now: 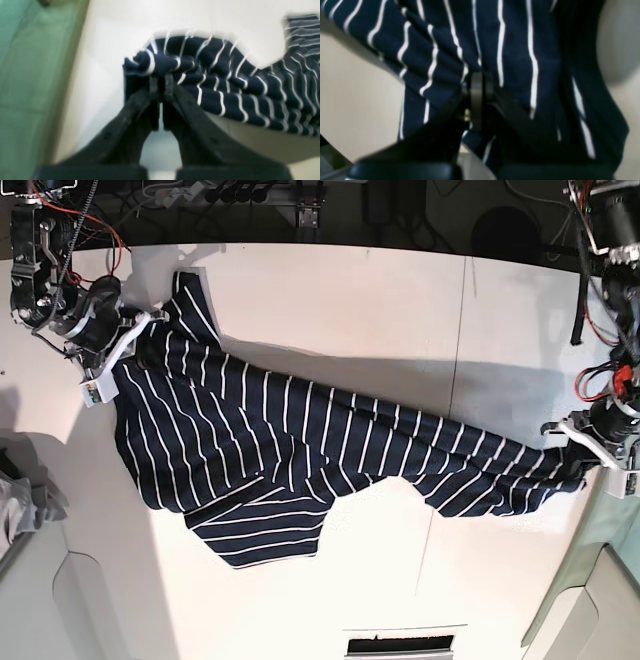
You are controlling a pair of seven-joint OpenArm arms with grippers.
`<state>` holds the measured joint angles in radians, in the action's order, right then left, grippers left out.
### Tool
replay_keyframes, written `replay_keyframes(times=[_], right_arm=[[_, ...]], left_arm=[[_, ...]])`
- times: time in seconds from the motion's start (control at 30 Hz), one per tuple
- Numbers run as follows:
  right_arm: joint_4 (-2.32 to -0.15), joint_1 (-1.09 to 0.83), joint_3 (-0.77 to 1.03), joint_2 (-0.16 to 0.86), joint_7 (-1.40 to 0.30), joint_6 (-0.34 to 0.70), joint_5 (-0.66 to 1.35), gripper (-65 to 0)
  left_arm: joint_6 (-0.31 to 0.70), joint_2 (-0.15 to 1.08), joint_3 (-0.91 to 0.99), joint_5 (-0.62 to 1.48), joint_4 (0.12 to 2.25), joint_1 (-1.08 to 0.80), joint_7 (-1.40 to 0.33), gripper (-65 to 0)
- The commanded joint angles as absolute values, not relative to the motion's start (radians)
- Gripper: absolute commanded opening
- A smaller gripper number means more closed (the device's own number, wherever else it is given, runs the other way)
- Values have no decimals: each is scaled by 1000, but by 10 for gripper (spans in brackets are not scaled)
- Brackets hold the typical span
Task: Layout the t-shirt on the table in an organized manner, then fold the t-shirt properly
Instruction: 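Lower the shirt end and open the left gripper to release it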
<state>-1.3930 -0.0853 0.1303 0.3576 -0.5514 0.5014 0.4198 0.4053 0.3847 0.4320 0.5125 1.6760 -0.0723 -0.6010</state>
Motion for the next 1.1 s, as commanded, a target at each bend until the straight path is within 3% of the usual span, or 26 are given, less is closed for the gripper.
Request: replay_keyframes(times=[0.0,0.13,0.23,0.33,0.5,0.53,0.63,0.7,0.77,0.83,0.9,1.07], right_arm=[[-1407,-73,138,377,-535,502,426,-650],[-1407,-72,138,392,-511,502,426,-650],[-1407,-73,138,403,-504,502,426,-650],[-1407,-72,138,413,-503,502,427,-650],[-1407,-56,138,413,-491,502,427,-650],[-1407,-56,138,413,-480,501,427,-650],[-1407,-59,138,413,-478,501,427,-650],[-1407,-59,138,412,-478,501,427,-569],[-1407,-58,138,413,-478,501,427,-471],[-1407,-58,138,413,-478,495,427,-425],[-1407,-59,138,413,-478,493,426,-425],[-1407,-64,138,413,-479,494,427,-425]], left_arm=[[405,404,451,530,1739,-91,-585,-650],[403,393,466,547,1876,-144,-595,-650],[397,393,447,533,1856,-116,-588,-650],[358,393,405,501,1695,-30,-561,-650],[360,394,331,493,1236,223,-536,-650],[365,394,319,493,1152,269,-522,-617],[441,399,279,493,959,379,-467,-422],[464,399,257,493,885,430,-468,-350],[492,399,242,496,864,461,-520,-346],[510,407,242,505,871,479,-615,-346],[575,434,243,587,902,470,-657,-346],[588,485,302,678,1009,371,-696,-346]])
